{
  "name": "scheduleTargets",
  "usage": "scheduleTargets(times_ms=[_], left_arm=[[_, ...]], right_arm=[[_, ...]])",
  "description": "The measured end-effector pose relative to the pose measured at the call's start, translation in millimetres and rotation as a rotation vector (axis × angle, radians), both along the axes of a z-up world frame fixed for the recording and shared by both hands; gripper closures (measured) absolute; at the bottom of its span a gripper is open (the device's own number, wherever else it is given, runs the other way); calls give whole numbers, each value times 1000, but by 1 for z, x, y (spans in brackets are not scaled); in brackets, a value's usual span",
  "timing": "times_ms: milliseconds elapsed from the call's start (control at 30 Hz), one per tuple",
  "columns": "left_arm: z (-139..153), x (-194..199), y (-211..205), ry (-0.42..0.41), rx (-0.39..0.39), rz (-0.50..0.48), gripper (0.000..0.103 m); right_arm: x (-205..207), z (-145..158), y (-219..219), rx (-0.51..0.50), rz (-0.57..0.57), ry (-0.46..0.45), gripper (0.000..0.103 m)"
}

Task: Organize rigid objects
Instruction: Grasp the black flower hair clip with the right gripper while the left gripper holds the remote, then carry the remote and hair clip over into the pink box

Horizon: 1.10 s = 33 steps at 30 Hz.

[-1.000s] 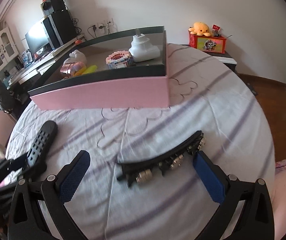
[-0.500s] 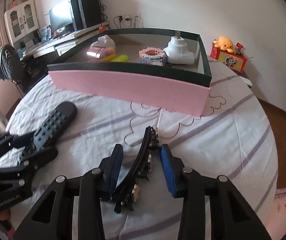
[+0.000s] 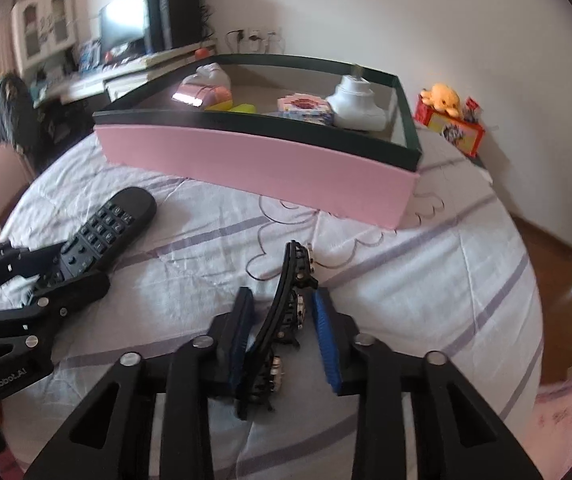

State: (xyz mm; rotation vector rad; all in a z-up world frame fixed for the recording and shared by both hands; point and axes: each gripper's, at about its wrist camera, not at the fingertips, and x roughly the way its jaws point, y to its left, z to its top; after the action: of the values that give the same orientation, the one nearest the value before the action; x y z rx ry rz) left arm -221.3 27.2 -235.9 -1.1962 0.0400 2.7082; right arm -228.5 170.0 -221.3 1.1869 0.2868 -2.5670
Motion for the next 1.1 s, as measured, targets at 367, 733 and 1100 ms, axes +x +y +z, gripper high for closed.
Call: scheduleTargets(times_ms=[367,733,1100], left_arm=[[-1,-1,6,7,-28,-26,59],[15,13,8,44,-53,-23,59],[77,47,0,230,-63,21,59]], right_arm=[[10,0,8,-85,-3,-2,85],[29,15,9,-170,-24,51,85],[52,62,5,-218,8,160,85]])
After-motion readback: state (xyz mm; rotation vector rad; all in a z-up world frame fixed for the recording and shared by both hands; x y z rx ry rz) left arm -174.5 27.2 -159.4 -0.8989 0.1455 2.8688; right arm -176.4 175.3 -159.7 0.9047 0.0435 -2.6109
